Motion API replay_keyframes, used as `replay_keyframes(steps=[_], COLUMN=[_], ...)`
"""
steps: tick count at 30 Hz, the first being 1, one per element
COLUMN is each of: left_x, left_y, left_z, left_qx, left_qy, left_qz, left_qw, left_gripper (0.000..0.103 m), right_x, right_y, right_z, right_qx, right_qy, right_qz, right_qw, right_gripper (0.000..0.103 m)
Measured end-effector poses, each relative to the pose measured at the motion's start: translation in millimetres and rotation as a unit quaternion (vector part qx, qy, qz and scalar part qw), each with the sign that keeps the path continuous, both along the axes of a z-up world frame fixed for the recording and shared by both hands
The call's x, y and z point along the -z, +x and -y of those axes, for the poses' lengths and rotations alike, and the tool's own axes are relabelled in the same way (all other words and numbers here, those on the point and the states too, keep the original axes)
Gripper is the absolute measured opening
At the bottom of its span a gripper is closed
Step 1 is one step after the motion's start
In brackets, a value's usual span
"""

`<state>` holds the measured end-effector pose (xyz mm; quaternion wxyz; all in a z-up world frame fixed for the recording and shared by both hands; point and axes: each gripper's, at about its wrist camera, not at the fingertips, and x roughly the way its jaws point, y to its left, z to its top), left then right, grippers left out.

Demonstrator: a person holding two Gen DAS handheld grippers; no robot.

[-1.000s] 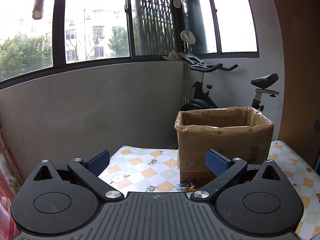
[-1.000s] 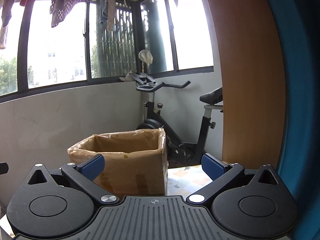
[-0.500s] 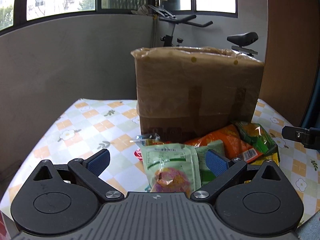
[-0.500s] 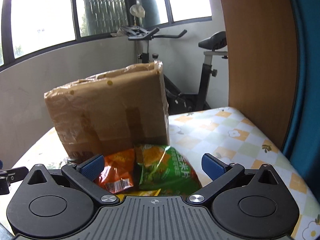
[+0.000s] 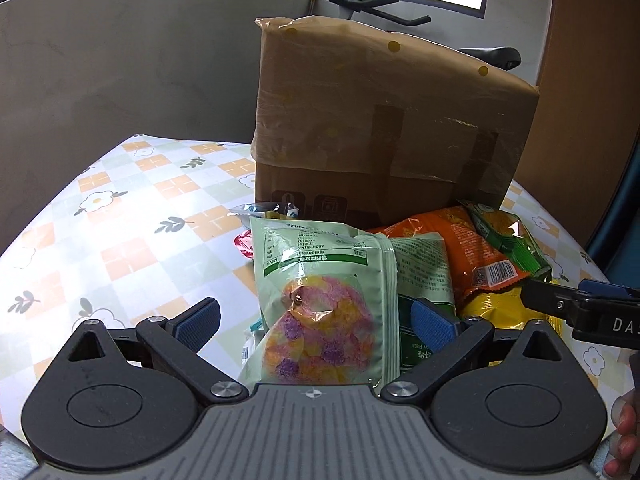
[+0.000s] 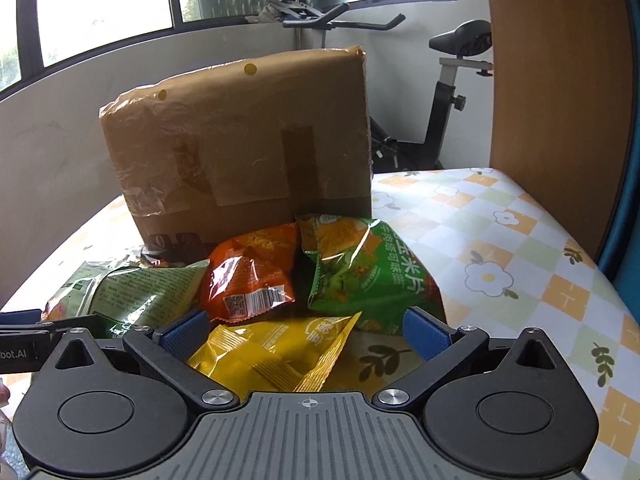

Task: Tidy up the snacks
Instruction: 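Reach the left tool to the green gummy bag while the right tool reaches the yellow chip bag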

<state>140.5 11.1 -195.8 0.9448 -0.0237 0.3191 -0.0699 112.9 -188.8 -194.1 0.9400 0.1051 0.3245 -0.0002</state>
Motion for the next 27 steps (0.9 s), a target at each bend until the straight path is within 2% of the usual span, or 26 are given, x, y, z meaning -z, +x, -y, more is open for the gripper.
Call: replay_keyframes(steps=[2, 7, 18, 20, 27], left_x=[2.2, 8.8, 20.9, 21.8, 27.6], left_y=[-0.1, 0.4, 3.2, 2.8, 1.3], left_z=[-0.5, -3.6, -2.0, -1.7, 3.5], left_qx=[0.002, -0.004, 0.014, 0.015, 0.032], left_qy=[-0.004, -0.024, -0.066, -0.068, -0.06], left_qz=[-0.002, -0.001, -0.019, -0.019, -0.03], left_qw=[1.0, 0.9997, 0.9975, 0.9974, 0.9972], left_gripper=[0.103, 0.103, 0.103, 0.103, 0.103], right_x=[4.6, 16.5, 19.4, 19.0, 18.7], right_y=[1.0, 4.5, 4.0, 3.9, 3.8], right_z=[-0.3, -6.2, -8.3, -8.8, -8.5], right_qx=[-0.001, -0.018, -0.033, -0.036, -0.039], right_qy=[0.013, 0.036, 0.053, 0.055, 0.057], right_qz=[-0.01, -0.036, -0.034, -0.033, -0.032], right_qw=[1.0, 0.999, 0.997, 0.997, 0.997], right_gripper=[0.102, 0.09, 0.078, 0.074, 0.07])
